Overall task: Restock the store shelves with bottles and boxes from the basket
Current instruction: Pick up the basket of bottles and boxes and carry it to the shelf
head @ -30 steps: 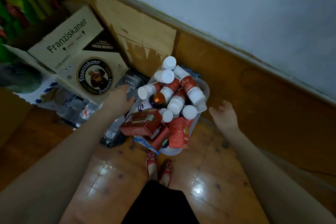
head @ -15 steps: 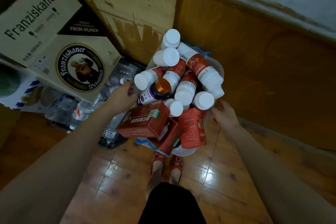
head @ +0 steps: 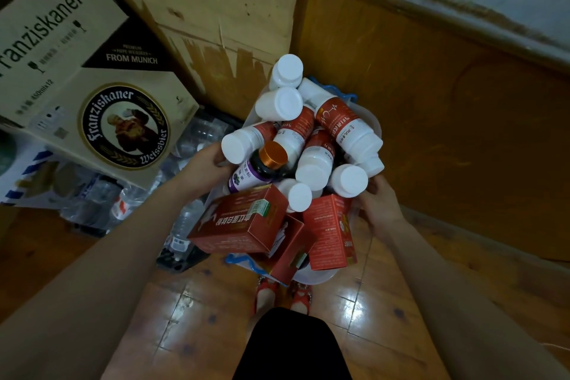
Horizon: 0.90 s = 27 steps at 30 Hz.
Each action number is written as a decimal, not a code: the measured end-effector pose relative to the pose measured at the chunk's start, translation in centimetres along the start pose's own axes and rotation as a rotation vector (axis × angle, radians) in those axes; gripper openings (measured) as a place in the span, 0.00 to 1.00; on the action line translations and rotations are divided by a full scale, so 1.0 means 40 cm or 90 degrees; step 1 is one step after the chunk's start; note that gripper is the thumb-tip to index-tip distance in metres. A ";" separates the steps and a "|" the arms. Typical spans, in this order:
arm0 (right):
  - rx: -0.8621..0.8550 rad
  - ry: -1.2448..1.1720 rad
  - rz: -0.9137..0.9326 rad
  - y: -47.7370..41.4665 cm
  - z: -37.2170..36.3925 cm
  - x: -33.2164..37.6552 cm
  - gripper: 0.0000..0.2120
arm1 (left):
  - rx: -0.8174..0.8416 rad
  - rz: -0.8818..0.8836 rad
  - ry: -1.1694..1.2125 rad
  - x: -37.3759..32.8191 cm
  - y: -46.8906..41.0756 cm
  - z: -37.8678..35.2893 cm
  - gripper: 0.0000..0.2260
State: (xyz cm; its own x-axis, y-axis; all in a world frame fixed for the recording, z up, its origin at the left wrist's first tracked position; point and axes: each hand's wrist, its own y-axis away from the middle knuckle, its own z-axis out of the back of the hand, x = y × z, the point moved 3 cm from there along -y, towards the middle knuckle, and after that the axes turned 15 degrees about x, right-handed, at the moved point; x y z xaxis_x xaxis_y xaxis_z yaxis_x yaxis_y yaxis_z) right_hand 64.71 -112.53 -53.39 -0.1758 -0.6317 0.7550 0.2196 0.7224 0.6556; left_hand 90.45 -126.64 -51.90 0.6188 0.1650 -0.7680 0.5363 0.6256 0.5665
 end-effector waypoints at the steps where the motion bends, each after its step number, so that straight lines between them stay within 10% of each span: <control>1: 0.000 -0.007 0.008 -0.001 -0.001 -0.002 0.21 | 0.001 -0.007 0.004 -0.004 -0.001 -0.001 0.21; 14: -0.062 0.024 0.096 0.020 -0.011 -0.005 0.18 | -0.077 -0.042 -0.061 0.035 -0.009 -0.001 0.05; 27: -0.038 0.021 0.123 0.045 -0.033 -0.032 0.25 | -0.021 -0.151 0.017 0.062 0.010 -0.007 0.22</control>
State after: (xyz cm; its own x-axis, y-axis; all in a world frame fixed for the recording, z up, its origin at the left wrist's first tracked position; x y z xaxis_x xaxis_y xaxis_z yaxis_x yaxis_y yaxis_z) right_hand 66.59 -110.78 -53.17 -0.0937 -0.4927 0.8651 0.3029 0.8137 0.4962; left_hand 92.01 -125.77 -53.67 0.4625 0.0305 -0.8861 0.6452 0.6739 0.3600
